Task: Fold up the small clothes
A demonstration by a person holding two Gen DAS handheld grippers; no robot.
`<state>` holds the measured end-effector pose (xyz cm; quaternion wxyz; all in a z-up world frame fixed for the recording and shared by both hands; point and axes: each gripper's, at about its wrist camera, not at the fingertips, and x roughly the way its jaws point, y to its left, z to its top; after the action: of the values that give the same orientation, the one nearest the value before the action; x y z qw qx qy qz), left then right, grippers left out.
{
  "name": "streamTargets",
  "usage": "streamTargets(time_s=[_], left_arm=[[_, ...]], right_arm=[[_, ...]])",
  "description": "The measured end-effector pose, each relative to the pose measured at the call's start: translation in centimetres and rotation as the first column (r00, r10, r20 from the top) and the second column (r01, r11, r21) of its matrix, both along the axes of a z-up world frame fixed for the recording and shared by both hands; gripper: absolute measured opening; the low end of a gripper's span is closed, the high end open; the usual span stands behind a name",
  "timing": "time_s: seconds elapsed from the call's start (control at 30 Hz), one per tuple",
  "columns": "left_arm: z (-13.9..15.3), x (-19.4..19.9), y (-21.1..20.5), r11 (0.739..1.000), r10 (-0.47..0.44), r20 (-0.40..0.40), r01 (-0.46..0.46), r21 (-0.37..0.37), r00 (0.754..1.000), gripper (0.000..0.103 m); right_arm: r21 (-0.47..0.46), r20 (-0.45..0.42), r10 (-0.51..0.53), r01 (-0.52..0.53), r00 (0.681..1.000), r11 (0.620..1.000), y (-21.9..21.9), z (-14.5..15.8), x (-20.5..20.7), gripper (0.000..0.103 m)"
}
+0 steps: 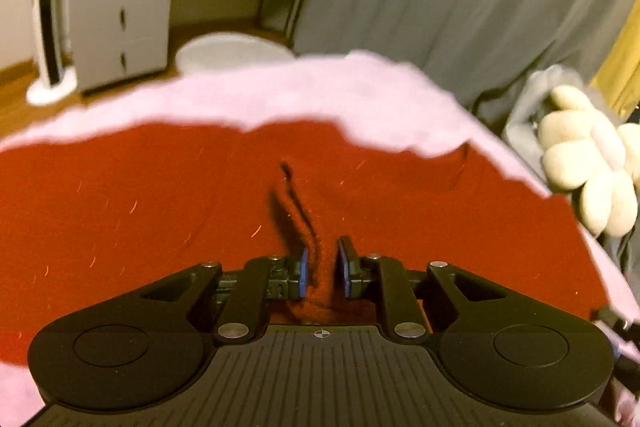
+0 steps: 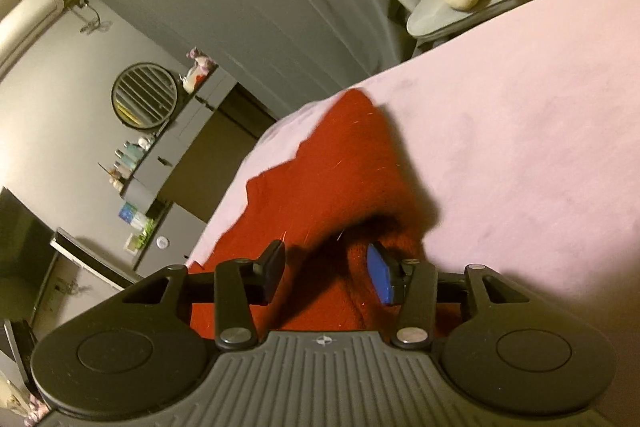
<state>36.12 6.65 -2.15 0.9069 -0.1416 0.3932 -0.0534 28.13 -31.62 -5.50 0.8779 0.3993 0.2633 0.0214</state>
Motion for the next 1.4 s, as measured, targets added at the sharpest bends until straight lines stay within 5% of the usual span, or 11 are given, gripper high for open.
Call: streamTargets(time_s=[0.07,0.2,0.27,0.4,0.5,0.6,0.77,1.07,1.4], left_arm=[[-0.9,-0.3,0.9,0.998,0.011,-0.016,-0.012,-0.057,1.000,0.031],[-1.2,0.4,2.1,0.987,0.032,-0.020,-0.035,-0.158,0.999,0.032],[-0.7,1.2,2.1,0.989,0.045,-0.021,-0.047,-0.141,0.999,0.019],[1.4,1.9,0.8,0.998,0.031,0.090,-0.026,-0.055,0.995,0.018],[3.2,1.4,0.7,0.999,0.032,0.194,-0.031,-0.010,0.981,0.017],[3.2,1.2,1.5,0.997,0.062,0.231,-0.069,0.021,0.971,0.017],[-0.6,2.2,2.4,0.994,0.092,0.079,-0.096,0.049,0.993,0.014],[0.0,1.3,2.9,0.996,0.082,0.095,-0.084,0.016,0.992,0.013],[-0.8,1.4,1.1,0.996,0.053,0.031,-0.055,0.067,0.998,0.013]], right_arm=[[-0.029,-0.007,0.002,-0.002,1.000,1.000,0.4,0.1,0.7,0.046],[-0.011,-0.011,-0.025,0.025,1.000,1.000,-0.3,0.1,1.6,0.045],[0.004,-0.016,-0.043,0.043,0.999,0.999,-0.6,0.0,2.1,0.032],[-0.075,-0.054,-0.025,0.021,0.998,0.997,0.3,0.1,4.2,0.012],[-0.196,-0.028,0.001,-0.006,1.000,0.980,1.6,1.2,5.0,0.011],[-0.167,0.067,0.028,-0.017,0.997,0.986,1.9,1.6,4.8,0.011],[-0.252,-0.055,0.053,-0.065,0.997,0.965,3.2,-1.0,5.9,0.011],[-0.075,-0.026,0.004,-0.006,1.000,0.997,0.4,-1.2,4.7,0.016],[-0.402,-0.048,-0.021,0.000,0.999,0.916,2.7,0.2,5.6,0.009]])
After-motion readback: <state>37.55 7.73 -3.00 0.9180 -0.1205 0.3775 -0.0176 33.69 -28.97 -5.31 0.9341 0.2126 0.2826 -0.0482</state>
